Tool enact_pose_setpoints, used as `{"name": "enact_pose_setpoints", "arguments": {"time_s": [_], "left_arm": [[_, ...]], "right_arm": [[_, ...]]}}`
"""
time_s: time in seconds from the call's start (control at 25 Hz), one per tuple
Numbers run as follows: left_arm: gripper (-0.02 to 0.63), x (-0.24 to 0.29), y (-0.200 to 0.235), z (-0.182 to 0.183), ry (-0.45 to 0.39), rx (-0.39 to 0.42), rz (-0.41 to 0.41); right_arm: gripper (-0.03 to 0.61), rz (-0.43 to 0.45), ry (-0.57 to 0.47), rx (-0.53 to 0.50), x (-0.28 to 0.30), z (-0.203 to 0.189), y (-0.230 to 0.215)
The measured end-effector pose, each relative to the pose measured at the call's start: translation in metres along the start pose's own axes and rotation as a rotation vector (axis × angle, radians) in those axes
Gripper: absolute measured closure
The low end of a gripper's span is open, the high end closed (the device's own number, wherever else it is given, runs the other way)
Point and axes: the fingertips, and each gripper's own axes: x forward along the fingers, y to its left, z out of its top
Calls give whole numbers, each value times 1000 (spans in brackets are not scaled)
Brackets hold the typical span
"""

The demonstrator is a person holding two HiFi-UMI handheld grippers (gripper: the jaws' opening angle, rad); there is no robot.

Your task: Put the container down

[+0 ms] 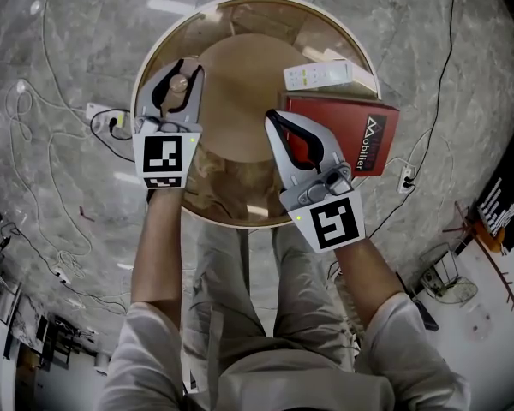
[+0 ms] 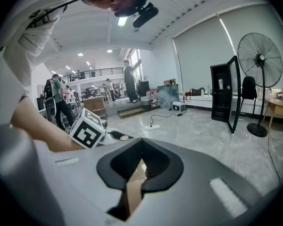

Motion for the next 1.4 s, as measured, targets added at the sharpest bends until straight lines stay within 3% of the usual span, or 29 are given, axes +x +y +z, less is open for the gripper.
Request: {"name": "enact_pose_setpoints", "arguments": {"time_s": [0.88,1.04,1.4], "left_arm": [[485,10,-3,-9,-27,9,-25],[370,6,-3,0,-60,20,-31],[364,-18,2,5,-72,23,-15]], "right_arm": [[575,23,22,-3,11,-14,9],[575,23,22,-9,13,-13,9],[575,27,20,-25,16,-5,13]]}}
